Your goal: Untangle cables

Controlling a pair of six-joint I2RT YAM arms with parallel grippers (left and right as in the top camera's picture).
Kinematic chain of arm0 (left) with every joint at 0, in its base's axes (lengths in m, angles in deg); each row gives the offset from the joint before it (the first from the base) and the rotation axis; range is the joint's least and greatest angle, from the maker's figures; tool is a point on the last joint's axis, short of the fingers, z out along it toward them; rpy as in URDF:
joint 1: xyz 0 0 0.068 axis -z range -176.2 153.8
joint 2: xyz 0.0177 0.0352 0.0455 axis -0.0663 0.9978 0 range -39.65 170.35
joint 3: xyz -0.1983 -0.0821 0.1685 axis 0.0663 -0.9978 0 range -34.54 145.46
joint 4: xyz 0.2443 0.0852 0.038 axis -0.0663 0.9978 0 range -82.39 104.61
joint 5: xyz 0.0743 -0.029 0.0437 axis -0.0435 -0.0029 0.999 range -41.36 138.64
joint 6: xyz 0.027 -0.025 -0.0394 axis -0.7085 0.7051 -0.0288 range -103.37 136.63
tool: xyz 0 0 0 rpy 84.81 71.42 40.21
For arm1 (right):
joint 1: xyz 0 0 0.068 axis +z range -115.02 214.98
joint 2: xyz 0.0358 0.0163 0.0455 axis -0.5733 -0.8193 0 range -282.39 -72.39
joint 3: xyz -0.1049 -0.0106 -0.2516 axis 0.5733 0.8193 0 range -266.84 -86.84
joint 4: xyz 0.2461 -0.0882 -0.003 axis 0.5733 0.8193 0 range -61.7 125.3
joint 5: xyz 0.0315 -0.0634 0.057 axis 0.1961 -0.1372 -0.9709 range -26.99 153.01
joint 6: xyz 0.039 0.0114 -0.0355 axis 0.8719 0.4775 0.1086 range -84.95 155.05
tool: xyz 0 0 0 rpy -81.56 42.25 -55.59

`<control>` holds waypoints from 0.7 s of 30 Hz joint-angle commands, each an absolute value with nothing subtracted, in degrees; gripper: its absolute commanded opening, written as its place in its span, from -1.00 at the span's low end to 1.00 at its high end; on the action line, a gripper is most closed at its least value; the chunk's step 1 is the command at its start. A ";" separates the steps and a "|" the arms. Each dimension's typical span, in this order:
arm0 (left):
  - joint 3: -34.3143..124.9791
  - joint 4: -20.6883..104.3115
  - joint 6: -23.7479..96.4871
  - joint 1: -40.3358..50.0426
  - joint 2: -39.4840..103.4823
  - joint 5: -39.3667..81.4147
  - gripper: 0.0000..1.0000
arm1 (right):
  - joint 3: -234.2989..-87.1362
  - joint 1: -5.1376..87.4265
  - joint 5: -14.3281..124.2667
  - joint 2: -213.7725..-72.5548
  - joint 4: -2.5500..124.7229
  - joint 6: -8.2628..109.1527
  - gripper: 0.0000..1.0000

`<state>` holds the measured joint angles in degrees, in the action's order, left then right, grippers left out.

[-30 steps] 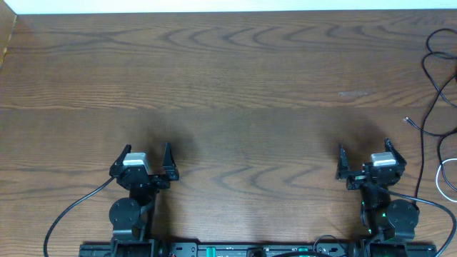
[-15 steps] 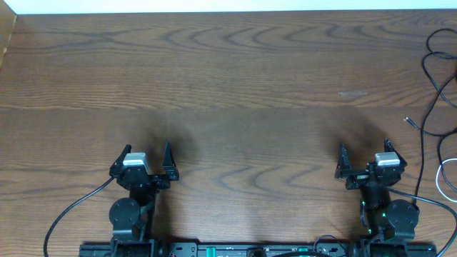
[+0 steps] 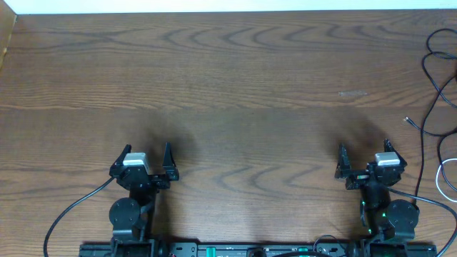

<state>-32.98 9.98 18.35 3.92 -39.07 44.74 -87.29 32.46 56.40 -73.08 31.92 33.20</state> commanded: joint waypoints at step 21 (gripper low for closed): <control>-34.31 11.35 18.87 4.10 -39.42 45.07 0.96 | -87.16 34.07 56.84 -72.66 32.16 34.16 0.98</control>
